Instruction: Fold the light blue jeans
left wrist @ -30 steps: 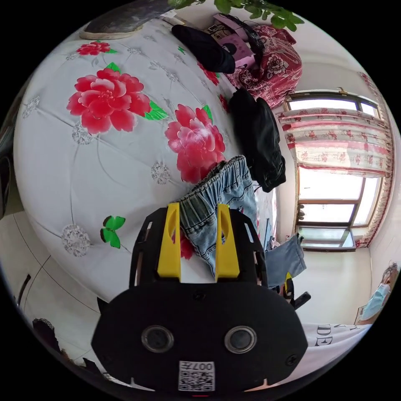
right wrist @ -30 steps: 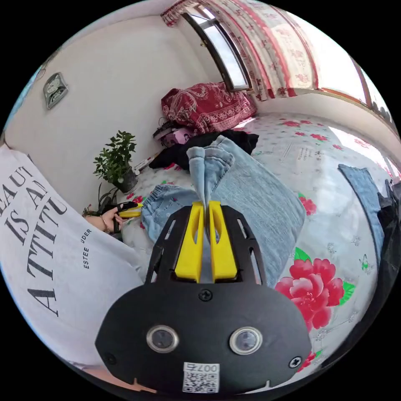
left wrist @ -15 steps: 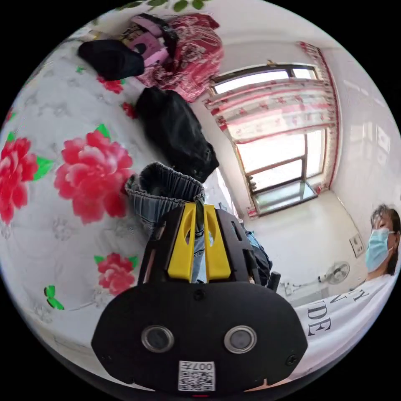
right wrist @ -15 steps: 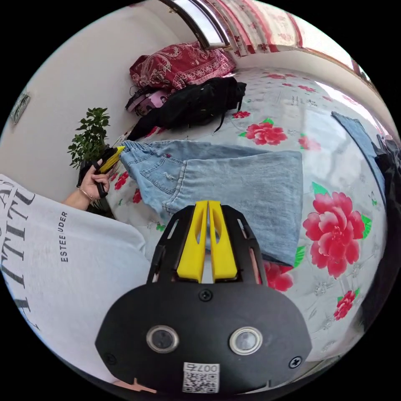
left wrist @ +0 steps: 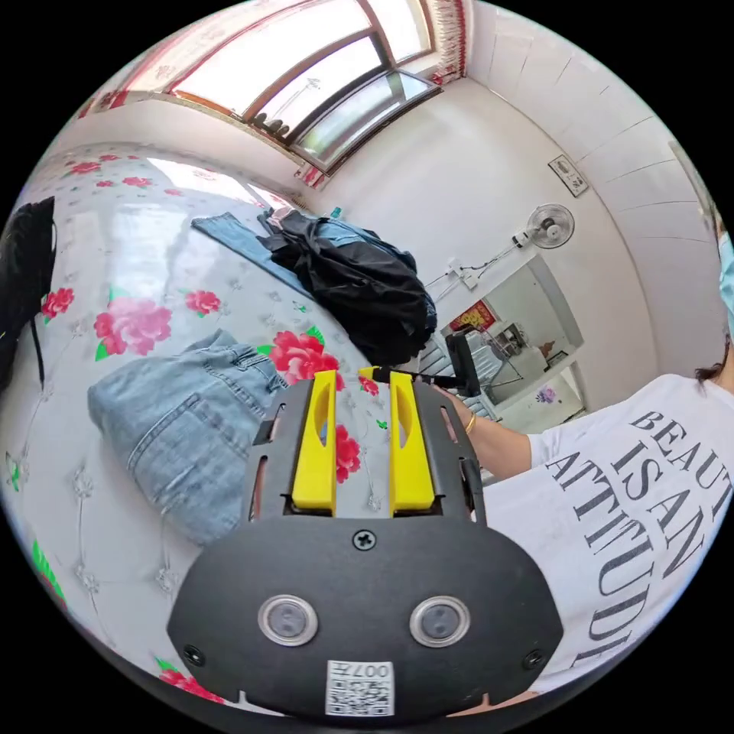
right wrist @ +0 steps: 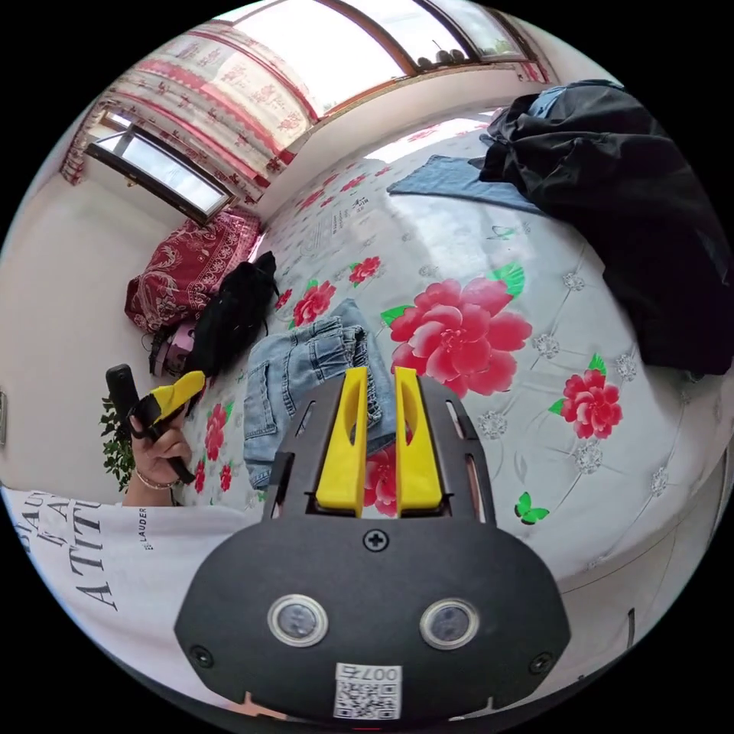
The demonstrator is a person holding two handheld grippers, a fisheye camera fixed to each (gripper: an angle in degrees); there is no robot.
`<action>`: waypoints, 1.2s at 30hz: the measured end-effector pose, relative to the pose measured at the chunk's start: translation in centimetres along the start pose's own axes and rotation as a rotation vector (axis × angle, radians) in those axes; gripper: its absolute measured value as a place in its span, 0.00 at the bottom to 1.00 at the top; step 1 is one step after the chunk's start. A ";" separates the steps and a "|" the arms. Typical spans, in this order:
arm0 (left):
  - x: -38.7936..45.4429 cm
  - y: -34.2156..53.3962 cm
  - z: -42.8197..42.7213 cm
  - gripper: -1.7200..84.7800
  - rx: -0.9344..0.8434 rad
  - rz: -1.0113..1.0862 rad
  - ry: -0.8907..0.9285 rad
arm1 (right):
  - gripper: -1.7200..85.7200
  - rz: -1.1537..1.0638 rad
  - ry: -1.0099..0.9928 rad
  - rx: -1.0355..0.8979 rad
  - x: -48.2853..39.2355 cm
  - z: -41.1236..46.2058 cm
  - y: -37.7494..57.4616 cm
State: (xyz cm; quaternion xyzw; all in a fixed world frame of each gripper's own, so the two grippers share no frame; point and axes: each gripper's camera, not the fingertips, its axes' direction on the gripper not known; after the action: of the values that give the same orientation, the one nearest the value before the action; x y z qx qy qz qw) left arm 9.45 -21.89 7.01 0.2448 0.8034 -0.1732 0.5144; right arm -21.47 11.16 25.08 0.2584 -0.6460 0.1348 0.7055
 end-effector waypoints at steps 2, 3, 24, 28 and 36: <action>-1.9 3.1 -0.4 0.14 -0.038 -0.080 -0.150 | 0.07 0.025 -0.043 -0.024 1.9 1.4 -0.7; -2.7 4.0 -0.7 0.14 -0.045 -0.115 -0.187 | 0.08 0.026 -0.050 -0.036 2.3 2.0 -0.9; -14.2 2.5 1.7 0.10 -0.038 -0.438 -0.078 | 0.02 -0.088 -0.394 -0.241 -0.3 14.3 -12.2; -12.0 -3.6 -6.9 0.10 0.102 -0.288 -0.166 | 0.02 -0.229 -0.570 -0.118 -10.1 14.4 -19.4; -16.3 -12.7 -22.6 0.15 0.083 -0.343 -0.805 | 0.02 -0.504 -0.409 -0.110 -35.5 28.4 -30.0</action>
State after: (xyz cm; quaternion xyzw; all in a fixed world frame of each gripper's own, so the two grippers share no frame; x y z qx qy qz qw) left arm -8.86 -23.80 31.49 0.0415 0.5603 -0.3697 0.7400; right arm -34.23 -23.98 -14.54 0.3937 -0.6963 -0.1339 0.5850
